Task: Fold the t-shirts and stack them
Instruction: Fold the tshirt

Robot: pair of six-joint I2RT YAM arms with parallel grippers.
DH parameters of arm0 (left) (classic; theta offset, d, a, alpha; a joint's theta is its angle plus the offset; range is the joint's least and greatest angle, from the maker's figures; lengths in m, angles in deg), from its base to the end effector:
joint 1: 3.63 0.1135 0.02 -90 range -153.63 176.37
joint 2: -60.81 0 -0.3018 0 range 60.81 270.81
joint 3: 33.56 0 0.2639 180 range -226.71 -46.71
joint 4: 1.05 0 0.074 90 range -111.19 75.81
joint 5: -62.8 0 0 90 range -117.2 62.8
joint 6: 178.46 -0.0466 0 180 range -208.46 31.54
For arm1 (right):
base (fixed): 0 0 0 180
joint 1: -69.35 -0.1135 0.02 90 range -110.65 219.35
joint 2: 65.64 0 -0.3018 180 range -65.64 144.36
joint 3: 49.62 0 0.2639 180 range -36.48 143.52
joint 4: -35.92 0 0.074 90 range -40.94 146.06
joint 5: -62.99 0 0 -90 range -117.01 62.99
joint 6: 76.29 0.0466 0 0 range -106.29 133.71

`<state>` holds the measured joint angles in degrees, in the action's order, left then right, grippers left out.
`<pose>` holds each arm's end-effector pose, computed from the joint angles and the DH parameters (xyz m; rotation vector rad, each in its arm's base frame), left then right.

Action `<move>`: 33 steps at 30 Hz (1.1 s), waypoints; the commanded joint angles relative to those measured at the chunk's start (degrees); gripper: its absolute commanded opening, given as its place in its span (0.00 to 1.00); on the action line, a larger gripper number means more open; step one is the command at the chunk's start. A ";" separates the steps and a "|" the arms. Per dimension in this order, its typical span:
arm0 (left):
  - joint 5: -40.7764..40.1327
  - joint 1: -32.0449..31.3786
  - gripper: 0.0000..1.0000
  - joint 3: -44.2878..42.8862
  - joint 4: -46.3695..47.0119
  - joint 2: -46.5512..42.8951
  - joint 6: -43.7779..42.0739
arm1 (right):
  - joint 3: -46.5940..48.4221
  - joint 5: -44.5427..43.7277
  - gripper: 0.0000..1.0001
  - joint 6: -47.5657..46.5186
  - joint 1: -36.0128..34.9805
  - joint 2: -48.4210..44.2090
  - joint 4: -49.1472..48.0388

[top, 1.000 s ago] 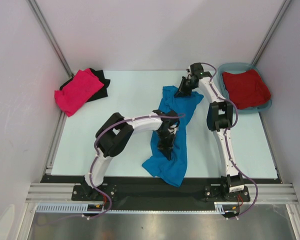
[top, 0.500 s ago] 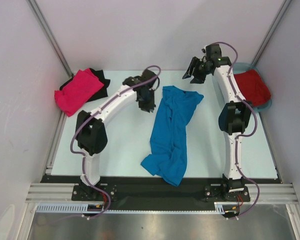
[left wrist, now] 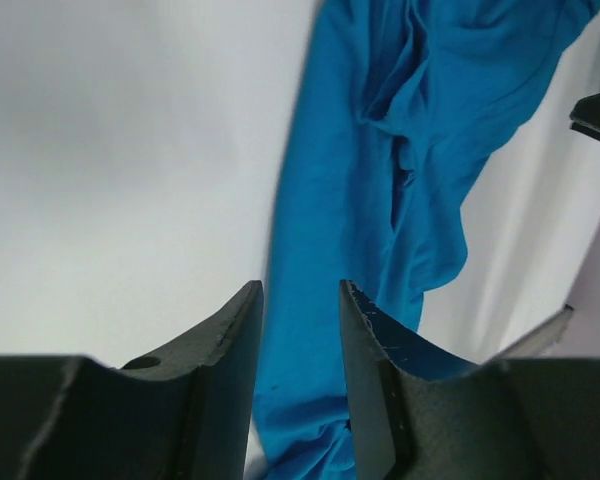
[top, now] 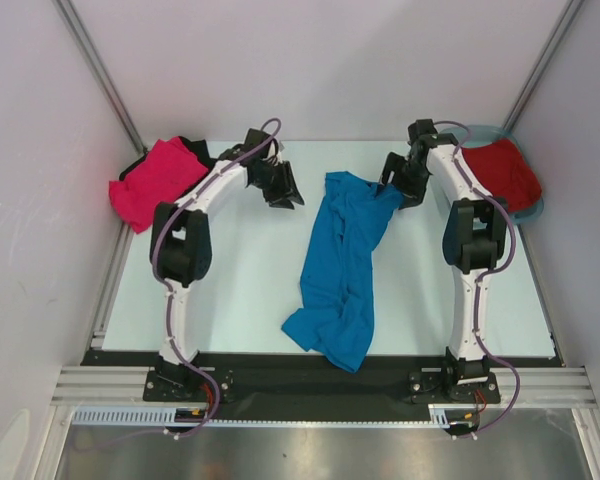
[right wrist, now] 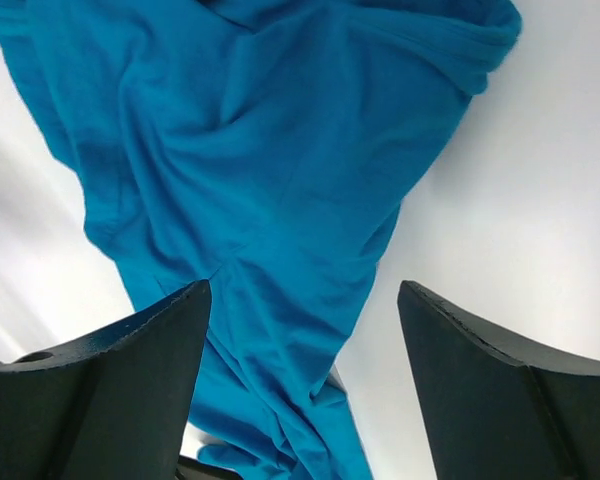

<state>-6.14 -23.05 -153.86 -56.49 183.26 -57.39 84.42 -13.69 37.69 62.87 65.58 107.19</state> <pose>0.4741 -0.1849 0.2591 -0.1278 2.6784 -0.7820 0.5217 0.0701 0.2425 0.3650 2.7813 0.4562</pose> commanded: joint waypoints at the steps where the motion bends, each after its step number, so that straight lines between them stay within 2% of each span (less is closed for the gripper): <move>1: 12.08 2.10 0.42 -2.80 6.62 4.54 0.40 | -2.16 -0.67 0.82 1.94 0.68 -4.66 -2.67; 7: 14.98 5.18 0.43 -3.67 11.36 8.84 2.15 | -3.57 -0.84 0.82 4.14 1.03 -2.90 -5.13; 13: 15.50 6.85 0.44 -9.03 15.14 13.07 4.61 | -3.30 -3.04 0.83 5.63 1.73 -1.40 -5.74; 23: 27.00 7.20 0.47 -24.06 31.29 25.46 17.44 | -3.22 -5.85 0.83 8.27 2.70 0.53 -7.06; 26: 27.63 6.94 0.48 -24.07 32.81 26.96 18.94 | -2.95 -5.67 0.84 8.44 2.79 0.97 -6.80; 33: 27.90 5.10 0.49 -21.52 30.44 27.66 16.04 | -3.30 -6.64 0.83 7.83 2.61 1.41 -5.48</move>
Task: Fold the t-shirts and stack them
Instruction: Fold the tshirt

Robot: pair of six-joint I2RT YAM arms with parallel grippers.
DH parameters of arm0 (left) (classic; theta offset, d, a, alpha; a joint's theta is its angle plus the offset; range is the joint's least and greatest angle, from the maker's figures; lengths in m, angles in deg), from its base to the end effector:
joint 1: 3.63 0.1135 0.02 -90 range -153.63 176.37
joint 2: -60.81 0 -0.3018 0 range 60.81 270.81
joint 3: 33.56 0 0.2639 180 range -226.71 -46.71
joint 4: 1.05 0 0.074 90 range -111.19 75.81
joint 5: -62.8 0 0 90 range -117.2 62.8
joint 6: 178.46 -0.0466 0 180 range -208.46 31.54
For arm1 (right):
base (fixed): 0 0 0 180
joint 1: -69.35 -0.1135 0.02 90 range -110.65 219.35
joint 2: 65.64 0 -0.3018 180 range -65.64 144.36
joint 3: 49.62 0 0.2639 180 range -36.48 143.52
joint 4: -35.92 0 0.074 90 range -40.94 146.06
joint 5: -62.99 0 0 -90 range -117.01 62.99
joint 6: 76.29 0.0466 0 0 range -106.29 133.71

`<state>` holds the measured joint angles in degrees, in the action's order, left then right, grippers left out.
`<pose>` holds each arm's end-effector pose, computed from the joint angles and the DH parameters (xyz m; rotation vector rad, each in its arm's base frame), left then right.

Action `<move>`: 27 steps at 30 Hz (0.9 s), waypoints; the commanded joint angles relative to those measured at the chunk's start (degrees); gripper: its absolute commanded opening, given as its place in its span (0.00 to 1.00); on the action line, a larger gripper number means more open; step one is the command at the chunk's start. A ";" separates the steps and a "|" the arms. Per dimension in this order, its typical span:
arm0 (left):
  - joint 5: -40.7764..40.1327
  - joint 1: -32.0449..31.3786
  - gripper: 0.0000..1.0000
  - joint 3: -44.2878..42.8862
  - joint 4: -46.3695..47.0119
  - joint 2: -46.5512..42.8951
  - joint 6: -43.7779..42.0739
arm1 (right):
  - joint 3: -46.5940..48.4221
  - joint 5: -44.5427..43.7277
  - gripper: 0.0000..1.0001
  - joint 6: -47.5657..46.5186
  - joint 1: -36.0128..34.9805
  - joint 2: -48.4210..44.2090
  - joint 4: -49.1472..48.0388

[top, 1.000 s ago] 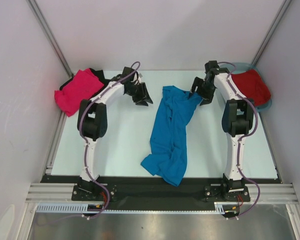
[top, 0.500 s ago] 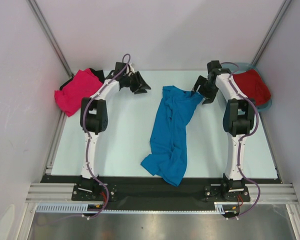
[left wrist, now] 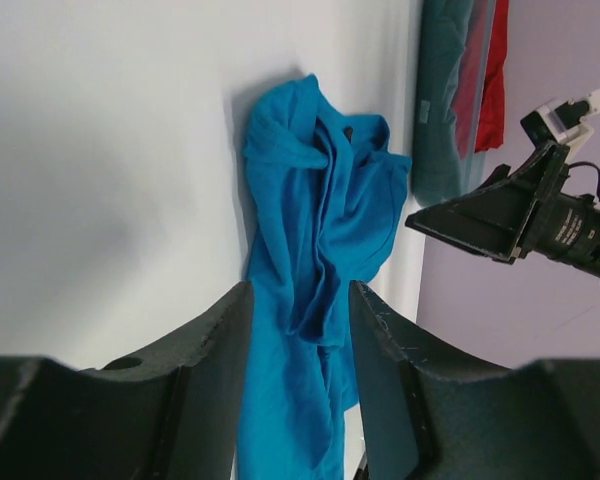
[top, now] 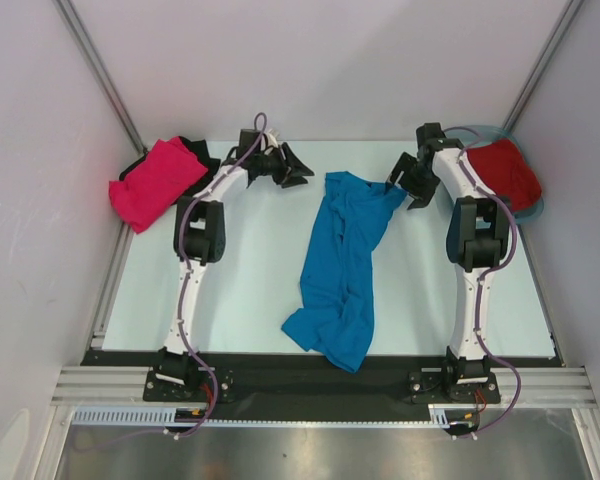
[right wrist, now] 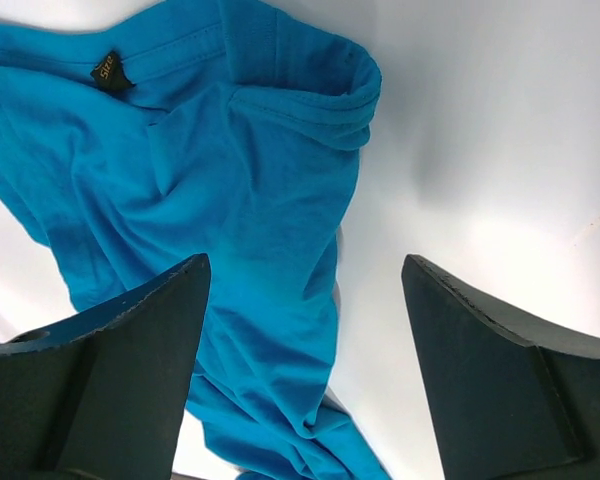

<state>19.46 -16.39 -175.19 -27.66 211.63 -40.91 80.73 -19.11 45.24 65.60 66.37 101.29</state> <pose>0.6069 -0.1722 0.1565 -0.2036 2.3508 -1.4515 0.5311 0.0412 0.2195 0.6294 2.7076 0.3540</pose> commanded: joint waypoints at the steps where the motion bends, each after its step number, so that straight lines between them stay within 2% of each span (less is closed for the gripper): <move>1: 2.30 -2.18 0.49 -0.01 1.35 -0.62 -1.05 | 0.30 -1.31 0.83 0.37 -0.03 0.62 0.68; 10: 3.36 -6.84 0.49 -0.01 2.75 1.14 0.87 | -2.68 -2.89 0.83 1.34 -0.21 0.27 0.07; 18: 1.95 -8.08 0.50 -0.18 2.49 2.98 1.23 | -1.90 0.71 0.82 1.78 -0.91 2.73 -3.10; 27: -9.63 -6.85 0.50 0.61 -6.03 -1.84 -9.57 | -0.31 1.42 0.83 0.47 -1.88 3.08 -2.22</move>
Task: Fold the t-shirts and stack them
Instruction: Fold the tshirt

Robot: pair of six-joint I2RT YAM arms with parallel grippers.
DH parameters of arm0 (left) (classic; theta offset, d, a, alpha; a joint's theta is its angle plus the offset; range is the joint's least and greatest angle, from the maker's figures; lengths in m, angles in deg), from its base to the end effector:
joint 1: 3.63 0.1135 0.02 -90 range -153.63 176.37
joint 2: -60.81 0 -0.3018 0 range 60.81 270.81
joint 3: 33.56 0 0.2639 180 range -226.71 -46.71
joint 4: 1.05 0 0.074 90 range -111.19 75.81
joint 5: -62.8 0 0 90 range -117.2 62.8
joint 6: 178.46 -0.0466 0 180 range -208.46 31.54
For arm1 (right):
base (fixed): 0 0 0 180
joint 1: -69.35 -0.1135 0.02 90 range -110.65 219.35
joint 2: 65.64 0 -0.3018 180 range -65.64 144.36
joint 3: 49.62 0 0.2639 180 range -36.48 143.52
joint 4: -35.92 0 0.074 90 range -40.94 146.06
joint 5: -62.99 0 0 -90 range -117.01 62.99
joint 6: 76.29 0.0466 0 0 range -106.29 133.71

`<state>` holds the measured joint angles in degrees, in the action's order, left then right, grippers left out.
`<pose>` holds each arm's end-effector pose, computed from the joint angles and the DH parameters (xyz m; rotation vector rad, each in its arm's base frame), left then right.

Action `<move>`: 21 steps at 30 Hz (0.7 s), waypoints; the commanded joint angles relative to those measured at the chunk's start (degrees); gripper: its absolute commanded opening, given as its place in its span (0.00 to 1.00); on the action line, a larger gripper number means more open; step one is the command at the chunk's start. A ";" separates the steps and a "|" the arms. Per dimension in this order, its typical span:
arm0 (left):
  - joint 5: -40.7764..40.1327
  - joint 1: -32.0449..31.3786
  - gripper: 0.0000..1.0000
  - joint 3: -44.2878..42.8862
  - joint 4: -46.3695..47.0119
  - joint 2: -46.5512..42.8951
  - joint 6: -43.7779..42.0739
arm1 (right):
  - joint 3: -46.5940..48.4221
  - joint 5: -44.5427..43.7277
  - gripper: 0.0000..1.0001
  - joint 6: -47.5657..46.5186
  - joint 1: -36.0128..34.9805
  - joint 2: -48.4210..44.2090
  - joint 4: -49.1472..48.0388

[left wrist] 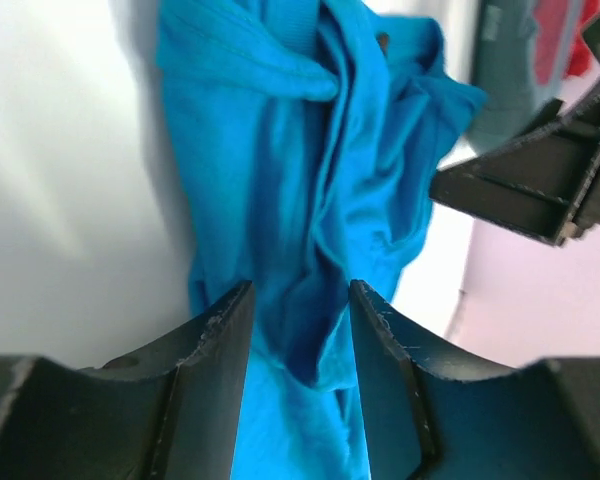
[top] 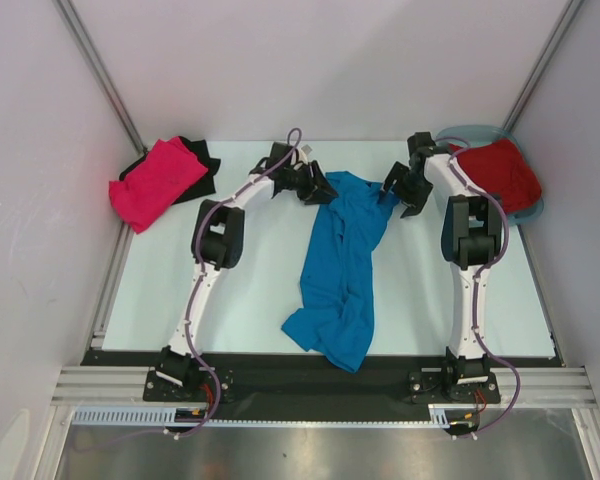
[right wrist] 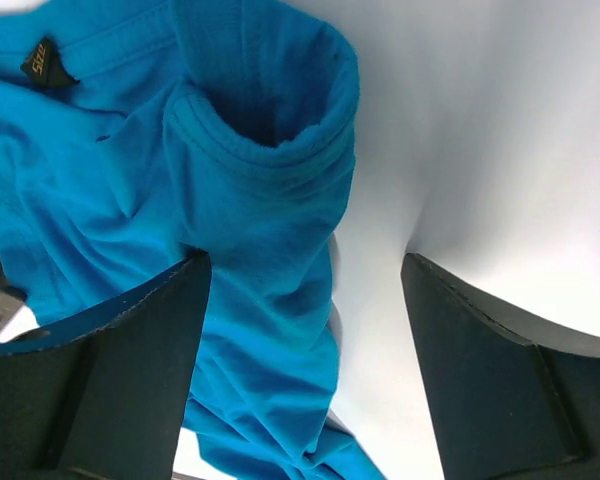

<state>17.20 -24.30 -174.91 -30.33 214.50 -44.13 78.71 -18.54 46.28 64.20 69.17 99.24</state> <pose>0.5766 -0.2524 0.1196 -0.0626 2.4873 -1.4330 0.5336 0.0550 0.1851 0.6352 2.7615 0.3617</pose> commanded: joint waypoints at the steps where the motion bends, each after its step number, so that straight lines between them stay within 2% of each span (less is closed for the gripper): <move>1: -8.36 1.15 0.50 0.32 -4.24 -5.23 -7.50 | 1.70 0.93 0.82 -0.85 -0.48 0.37 0.01; 11: -15.40 2.12 0.51 0.76 -5.57 -9.11 -11.20 | 1.70 1.37 0.83 -1.55 -0.39 0.37 -0.07; 21: -13.55 0.81 0.52 -5.30 -7.15 -2.52 -9.36 | 3.01 1.37 0.83 -3.13 -0.39 0.02 1.59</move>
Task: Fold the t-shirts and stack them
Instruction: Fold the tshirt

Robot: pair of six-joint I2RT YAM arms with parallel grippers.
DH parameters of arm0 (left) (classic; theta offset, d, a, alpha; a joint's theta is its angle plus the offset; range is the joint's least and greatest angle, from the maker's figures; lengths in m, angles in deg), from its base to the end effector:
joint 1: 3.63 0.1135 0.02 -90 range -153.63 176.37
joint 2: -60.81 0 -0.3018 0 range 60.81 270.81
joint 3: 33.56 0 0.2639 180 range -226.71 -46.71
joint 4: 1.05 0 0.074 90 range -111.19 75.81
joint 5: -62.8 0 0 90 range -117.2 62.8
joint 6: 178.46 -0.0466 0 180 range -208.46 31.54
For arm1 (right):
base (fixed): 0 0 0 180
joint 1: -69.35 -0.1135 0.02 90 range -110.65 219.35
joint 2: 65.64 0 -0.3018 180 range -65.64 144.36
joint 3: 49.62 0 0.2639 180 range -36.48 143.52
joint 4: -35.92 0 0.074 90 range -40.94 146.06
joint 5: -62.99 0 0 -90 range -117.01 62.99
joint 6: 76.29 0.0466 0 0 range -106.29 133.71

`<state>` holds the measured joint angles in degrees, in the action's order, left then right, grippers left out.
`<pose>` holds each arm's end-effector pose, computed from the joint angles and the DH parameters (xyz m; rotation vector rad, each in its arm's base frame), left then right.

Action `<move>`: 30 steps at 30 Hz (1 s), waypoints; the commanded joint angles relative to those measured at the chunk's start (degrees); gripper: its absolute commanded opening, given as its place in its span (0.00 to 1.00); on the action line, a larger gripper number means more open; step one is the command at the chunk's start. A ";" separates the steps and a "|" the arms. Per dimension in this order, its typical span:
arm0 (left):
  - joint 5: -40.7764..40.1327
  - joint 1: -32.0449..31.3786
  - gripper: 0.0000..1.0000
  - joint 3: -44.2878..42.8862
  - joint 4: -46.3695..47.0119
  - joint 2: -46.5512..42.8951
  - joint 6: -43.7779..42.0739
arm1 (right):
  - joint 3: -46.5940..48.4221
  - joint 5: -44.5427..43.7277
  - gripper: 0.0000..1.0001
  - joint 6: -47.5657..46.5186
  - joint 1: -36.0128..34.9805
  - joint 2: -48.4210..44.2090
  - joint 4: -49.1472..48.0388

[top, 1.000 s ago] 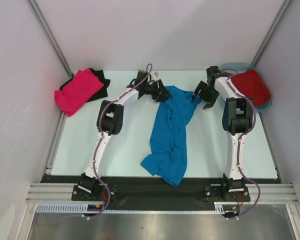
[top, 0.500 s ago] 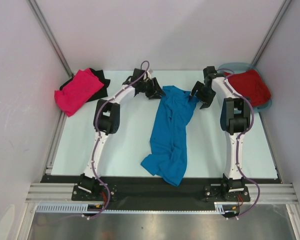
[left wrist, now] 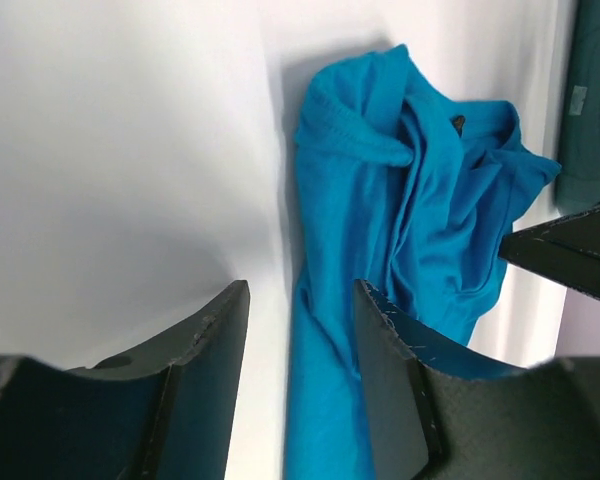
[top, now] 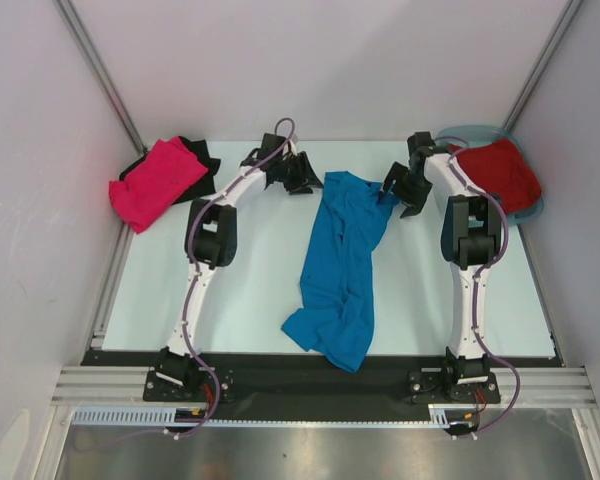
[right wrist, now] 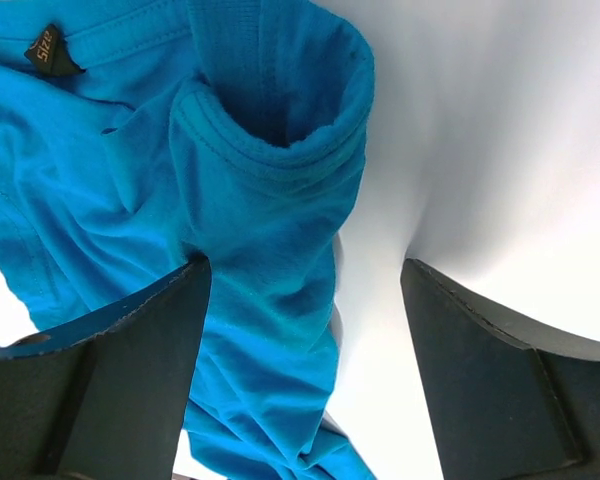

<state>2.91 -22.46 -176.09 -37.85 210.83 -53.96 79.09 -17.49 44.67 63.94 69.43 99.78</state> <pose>0.5839 -0.2238 0.1501 -0.0588 2.4661 -1.0528 0.5334 0.0583 0.1845 0.5880 2.7798 0.3793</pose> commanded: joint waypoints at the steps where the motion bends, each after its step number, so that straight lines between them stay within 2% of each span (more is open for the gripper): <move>1: 0.74 -1.21 0.52 -4.30 0.72 1.50 0.65 | 2.73 0.24 0.83 -1.60 -0.13 -0.41 1.31; 18: 6.98 -5.16 0.50 -5.44 5.03 7.75 5.84 | 3.26 -1.43 0.83 -1.08 -1.44 -2.35 3.33; 20: 6.81 -5.43 0.38 -5.18 4.68 7.75 5.84 | 3.26 -1.69 0.83 -0.99 -1.53 -2.26 3.60; 21: 6.72 -5.43 0.26 -4.92 4.76 7.49 5.75 | 3.26 -1.87 0.83 -0.90 -1.62 -2.35 3.60; 24: 5.75 -4.73 0.05 -4.91 5.55 6.61 6.10 | 3.08 -2.40 0.83 -0.64 -1.71 -2.61 3.86; 27: 4.88 -3.15 0.00 -6.40 6.69 6.34 7.50 | 2.82 -2.75 0.83 -0.29 -1.71 -2.70 3.69; 30: 3.56 -1.13 0.00 -8.16 7.74 5.99 8.65 | 2.91 -2.40 0.83 -0.11 -1.80 -2.53 3.77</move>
<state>8.75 -26.11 -180.81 -31.75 217.16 -46.84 80.11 -19.24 44.14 62.56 69.47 102.69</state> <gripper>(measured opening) 0.063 0.828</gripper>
